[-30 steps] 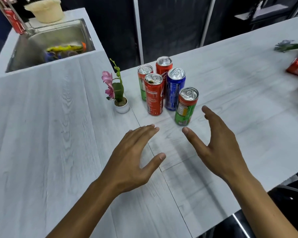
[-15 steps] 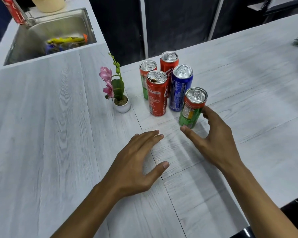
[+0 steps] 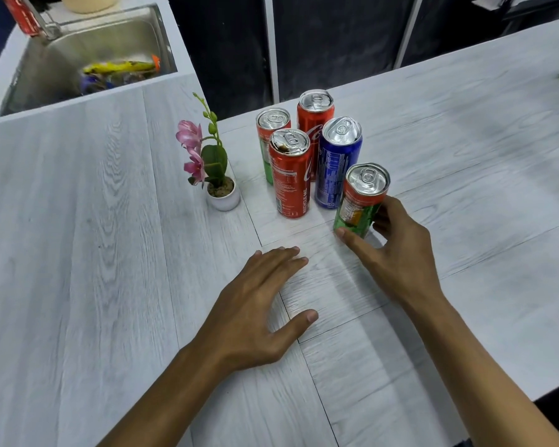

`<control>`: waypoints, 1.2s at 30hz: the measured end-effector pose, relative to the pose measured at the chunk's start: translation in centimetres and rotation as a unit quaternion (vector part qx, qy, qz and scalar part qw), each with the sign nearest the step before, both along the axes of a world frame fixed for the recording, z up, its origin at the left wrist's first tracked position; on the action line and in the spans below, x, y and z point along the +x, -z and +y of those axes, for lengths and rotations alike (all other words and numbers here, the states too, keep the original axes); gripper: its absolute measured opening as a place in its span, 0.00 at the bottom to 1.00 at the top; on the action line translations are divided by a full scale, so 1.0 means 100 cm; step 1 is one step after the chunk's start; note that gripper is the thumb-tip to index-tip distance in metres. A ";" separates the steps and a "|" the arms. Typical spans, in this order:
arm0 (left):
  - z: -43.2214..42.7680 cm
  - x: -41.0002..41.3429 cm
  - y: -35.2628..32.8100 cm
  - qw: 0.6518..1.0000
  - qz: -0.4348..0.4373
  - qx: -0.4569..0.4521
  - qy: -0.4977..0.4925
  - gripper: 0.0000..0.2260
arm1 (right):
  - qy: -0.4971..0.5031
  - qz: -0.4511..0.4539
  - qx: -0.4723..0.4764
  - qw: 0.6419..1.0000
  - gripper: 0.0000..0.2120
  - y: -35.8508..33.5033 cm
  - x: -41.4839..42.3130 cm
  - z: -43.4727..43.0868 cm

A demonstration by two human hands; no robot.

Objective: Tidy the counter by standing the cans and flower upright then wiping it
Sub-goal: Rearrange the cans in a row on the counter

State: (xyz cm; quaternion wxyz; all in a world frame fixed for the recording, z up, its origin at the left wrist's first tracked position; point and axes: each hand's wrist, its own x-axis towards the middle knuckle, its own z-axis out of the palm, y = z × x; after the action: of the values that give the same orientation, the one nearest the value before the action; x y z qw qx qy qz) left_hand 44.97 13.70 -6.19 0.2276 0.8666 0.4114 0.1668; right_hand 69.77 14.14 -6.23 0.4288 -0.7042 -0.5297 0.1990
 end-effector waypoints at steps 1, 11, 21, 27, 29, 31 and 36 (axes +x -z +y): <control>0.001 0.000 0.001 1.000 0.000 -0.001 0.001 0.32 | 0.000 -0.004 0.001 1.000 0.35 0.000 0.001 0.001; 0.006 0.003 0.004 1.000 0.011 -0.005 0.007 0.33 | 0.005 -0.001 0.009 1.000 0.32 -0.001 0.005 0.002; 0.004 -0.006 0.001 1.000 0.000 0.006 0.002 0.32 | -0.003 -0.006 0.024 1.000 0.32 -0.012 0.003 -0.022; -0.009 -0.024 -0.006 1.000 -0.021 0.008 -0.011 0.32 | -0.026 -0.004 0.041 0.999 0.32 -0.029 -0.016 -0.034; -0.014 -0.035 -0.007 0.999 -0.023 0.006 -0.022 0.31 | -0.039 0.002 0.044 0.998 0.31 -0.036 -0.027 -0.036; -0.021 -0.052 -0.008 0.999 -0.023 0.007 -0.037 0.31 | -0.055 0.005 0.045 0.997 0.31 -0.042 -0.044 -0.037; -0.038 -0.101 -0.010 0.997 -0.032 0.015 -0.072 0.31 | -0.094 0.004 0.044 0.995 0.32 -0.049 -0.090 -0.038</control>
State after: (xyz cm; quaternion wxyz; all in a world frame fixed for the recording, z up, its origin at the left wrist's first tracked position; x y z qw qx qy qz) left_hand 34.88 9.87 -5.19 0.2154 0.8323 0.4625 0.2167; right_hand 60.77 10.31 -1.33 0.4410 -0.6312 -0.5997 0.2177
